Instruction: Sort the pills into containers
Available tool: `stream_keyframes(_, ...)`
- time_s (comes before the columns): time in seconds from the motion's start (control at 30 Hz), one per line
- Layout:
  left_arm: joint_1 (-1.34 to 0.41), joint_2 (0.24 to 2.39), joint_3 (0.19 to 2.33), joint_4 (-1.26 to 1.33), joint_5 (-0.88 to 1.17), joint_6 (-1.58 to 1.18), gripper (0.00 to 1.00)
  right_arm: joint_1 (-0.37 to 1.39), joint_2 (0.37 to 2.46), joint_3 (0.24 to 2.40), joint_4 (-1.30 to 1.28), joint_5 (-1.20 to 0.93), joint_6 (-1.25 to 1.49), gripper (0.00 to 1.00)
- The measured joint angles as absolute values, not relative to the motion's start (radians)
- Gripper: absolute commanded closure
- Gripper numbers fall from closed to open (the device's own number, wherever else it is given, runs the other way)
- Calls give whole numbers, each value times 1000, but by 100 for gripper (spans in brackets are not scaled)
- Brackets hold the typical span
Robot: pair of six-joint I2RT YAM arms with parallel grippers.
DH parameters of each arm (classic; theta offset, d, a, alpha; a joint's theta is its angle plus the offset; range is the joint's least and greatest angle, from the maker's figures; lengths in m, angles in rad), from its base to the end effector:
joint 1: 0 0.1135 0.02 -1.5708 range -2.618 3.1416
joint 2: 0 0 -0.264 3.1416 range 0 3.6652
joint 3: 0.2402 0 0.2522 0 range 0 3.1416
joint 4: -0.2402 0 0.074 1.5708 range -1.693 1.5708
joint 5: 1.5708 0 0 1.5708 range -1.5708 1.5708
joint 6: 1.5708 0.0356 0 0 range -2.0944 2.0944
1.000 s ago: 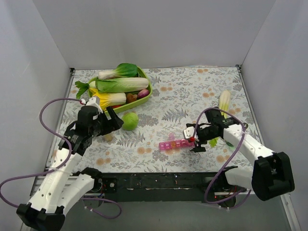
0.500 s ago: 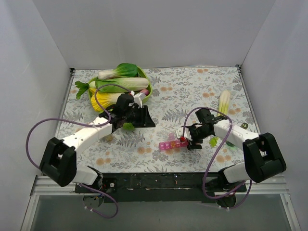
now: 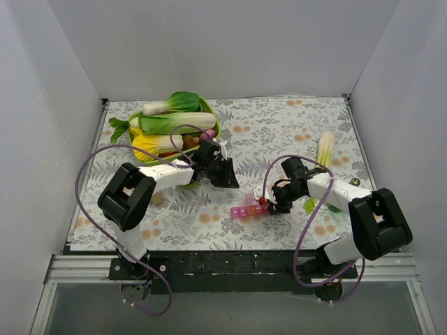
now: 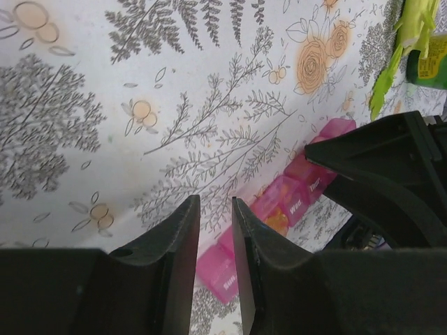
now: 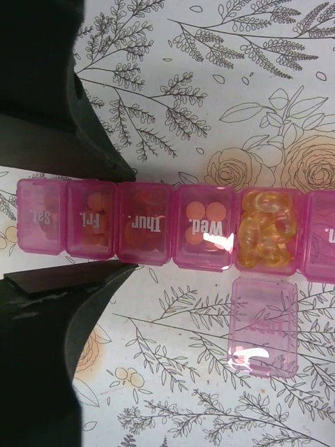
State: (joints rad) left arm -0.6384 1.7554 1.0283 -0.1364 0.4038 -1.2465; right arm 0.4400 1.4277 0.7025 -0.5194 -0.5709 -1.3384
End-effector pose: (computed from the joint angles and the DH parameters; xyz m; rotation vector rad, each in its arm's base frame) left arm 0.2813 -0.2262 0.1739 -0.6372 2.7384 -1.1746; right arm 0.2078 0.1191 0.1588 -2.0685 1.5188 0.4944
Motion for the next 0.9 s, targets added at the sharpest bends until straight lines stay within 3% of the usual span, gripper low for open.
stream_keyframes(0.3, -691, 1892, 1112, -78, 411, -1271, 82, 440, 1433, 702, -513, -575, -1330, 52)
stream_keyframes(0.57, -706, 1897, 1110, -46, 471, -1279, 90, 441, 1436, 702, -501, -577, -1312, 54)
stream_keyframes(0.9, -706, 1885, 1032, 16, 540, -1306, 91, 441, 1439, 702, -492, -580, -1293, 56)
